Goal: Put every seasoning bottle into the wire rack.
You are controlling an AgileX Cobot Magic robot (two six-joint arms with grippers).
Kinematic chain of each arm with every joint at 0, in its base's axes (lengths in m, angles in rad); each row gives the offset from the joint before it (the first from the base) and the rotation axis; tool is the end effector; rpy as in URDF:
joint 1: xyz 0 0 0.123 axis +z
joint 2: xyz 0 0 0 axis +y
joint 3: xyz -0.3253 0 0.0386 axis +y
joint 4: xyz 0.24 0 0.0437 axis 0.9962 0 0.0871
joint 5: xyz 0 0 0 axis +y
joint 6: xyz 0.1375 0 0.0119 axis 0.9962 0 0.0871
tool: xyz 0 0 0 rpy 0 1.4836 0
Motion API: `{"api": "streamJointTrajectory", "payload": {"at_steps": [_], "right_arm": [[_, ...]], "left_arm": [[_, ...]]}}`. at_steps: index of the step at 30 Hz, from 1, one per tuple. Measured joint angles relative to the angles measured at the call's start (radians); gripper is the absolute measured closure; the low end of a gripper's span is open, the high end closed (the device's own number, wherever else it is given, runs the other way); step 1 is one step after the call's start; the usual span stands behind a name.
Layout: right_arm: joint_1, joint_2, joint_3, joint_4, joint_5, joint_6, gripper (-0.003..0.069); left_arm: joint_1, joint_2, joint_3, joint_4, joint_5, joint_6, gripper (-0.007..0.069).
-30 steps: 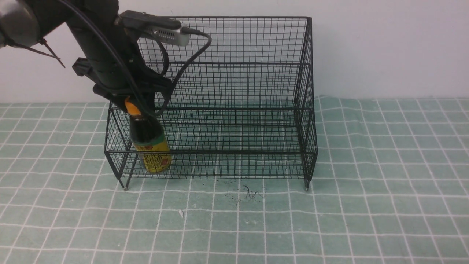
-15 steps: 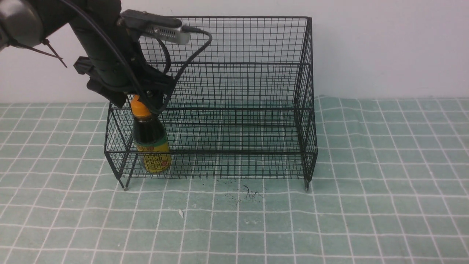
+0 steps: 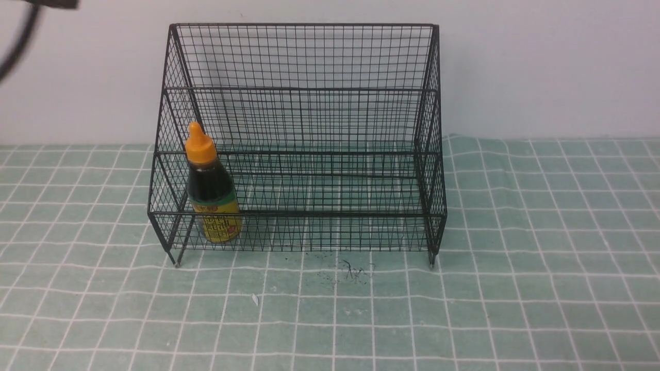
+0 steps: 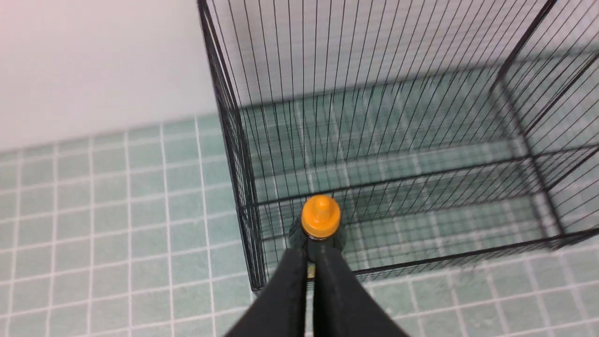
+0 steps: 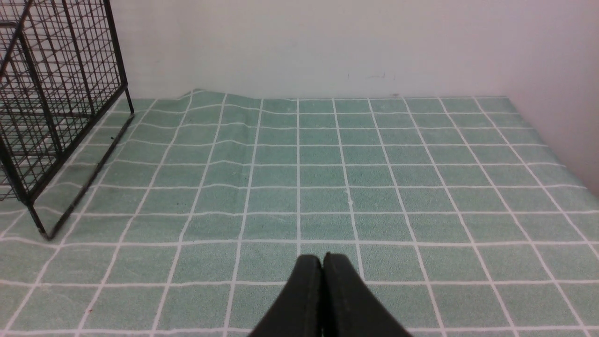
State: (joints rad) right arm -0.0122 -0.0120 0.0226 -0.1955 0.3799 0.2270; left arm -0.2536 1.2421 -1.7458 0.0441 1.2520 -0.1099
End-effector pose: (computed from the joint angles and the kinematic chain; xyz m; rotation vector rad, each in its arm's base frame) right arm 0.0462 -0.0105 0.1585 0.1033 1.8641 -0.0446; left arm 0.2235 -0.0520 0.5127 0.1530 2.2296 -0.1441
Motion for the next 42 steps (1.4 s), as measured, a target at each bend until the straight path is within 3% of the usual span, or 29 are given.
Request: {"api": "streamJointTrajectory", "payload": {"at_steps": [5,12,20,27,35,42], "right_arm": [[0.0,0.0,0.0,0.0,0.0,0.0,0.0673],[0.0,0.0,0.0,0.0,0.0,0.0,0.0673],[0.0,0.0,0.0,0.0,0.0,0.0,0.0673],[0.0,0.0,0.0,0.0,0.0,0.0,0.0673],[0.0,0.0,0.0,0.0,0.0,0.0,0.0673],[0.0,0.0,0.0,0.0,0.0,0.0,0.0673]], "left_arm": [[0.0,-0.246,0.197,-0.009,-0.13,-0.033,0.0631],[0.0,-0.636,0.646,-0.016,-0.447,-0.073,0.0631],[0.0,-0.945,0.929,0.028,-0.475,-0.075,0.0631],[0.0,-1.039,1.101,0.049,-0.528,-0.072,0.0631],[0.108,-1.232,1.482,-0.044,-0.796,0.105,0.0631],[0.174,-1.254,1.709,-0.059,-0.866,0.175,0.0631]]}}
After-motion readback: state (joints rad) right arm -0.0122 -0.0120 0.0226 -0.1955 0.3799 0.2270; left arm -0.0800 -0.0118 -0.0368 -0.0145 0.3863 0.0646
